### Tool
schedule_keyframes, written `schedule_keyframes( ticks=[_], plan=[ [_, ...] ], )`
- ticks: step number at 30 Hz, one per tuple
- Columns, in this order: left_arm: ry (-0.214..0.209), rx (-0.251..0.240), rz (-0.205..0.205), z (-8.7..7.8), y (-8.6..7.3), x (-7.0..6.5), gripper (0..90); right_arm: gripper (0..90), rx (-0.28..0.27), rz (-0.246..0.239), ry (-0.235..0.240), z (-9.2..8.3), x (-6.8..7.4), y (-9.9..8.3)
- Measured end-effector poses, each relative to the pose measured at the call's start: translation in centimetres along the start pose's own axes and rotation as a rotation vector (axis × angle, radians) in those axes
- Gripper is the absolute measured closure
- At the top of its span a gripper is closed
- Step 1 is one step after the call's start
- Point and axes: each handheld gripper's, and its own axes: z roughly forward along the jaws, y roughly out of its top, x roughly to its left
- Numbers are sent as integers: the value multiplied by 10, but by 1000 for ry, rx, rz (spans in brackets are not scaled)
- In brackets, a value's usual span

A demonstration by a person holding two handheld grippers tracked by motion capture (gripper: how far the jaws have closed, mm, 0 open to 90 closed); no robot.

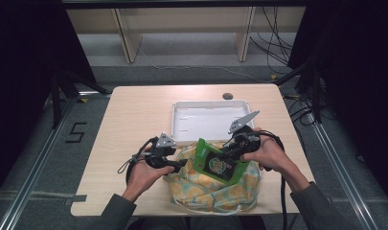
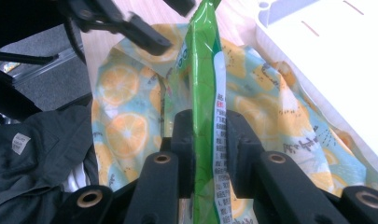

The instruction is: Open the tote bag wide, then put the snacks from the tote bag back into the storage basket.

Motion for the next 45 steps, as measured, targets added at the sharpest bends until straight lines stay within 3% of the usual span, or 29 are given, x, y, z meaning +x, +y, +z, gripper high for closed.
schedule_keyframes(
  ticks=[7,9,15,18,20,26,27,28,29,31,33,36,38,39,41,42,45],
  plan=[
    [3,-44,-9,-27,-10,-4,308,763,-33,-22,-3,-9,0,2],
    [11,-62,-31,-32,-16,-6,280,763,-39,-21,2,-11,-1,2],
    [27,-70,-22,-46,-36,-5,278,764,-64,-16,-1,-13,-2,2],
    [42,-69,-50,-48,-46,-8,271,763,-57,-17,-6,-16,-2,2],
    [43,-51,-25,-49,-52,-8,266,764,-72,-19,-6,-16,-2,2],
    [48,-32,-10,-55,-62,-9,250,763,-66,-6,-9,-21,-1,4],
    [48,-46,-47,-53,-63,-11,246,764,-72,-19,-10,-22,-2,4],
    [53,-41,-52,-54,-64,-12,244,764,-87,-15,-15,-21,-1,3],
    [60,-33,-21,-54,-65,-11,243,764,-79,-18,-10,-23,-1,4],
    [51,-16,-33,-52,-68,-13,241,764,-86,-23,-12,-26,-2,5],
    [55,0,4,-51,-70,-12,239,764,-102,-19,-14,-25,-1,6],
    [54,5,9,-50,-72,-13,225,764,-110,-28,-17,-27,-2,7],
    [48,12,-12,-50,-74,-16,224,764,-100,-22,-18,-31,-2,8],
    [48,7,15,-51,-74,-14,224,764,-104,-23,-19,-31,-1,8],
    [47,5,12,-53,-75,-14,223,763,-111,-23,-20,-34,-1,10],
    [50,1,-16,-53,-77,-16,223,763,-111,-23,-20,-34,-1,10],
    [62,3,12,-57,-79,-11,222,764,-114,-14,-23,-37,-1,11]
  ],
)
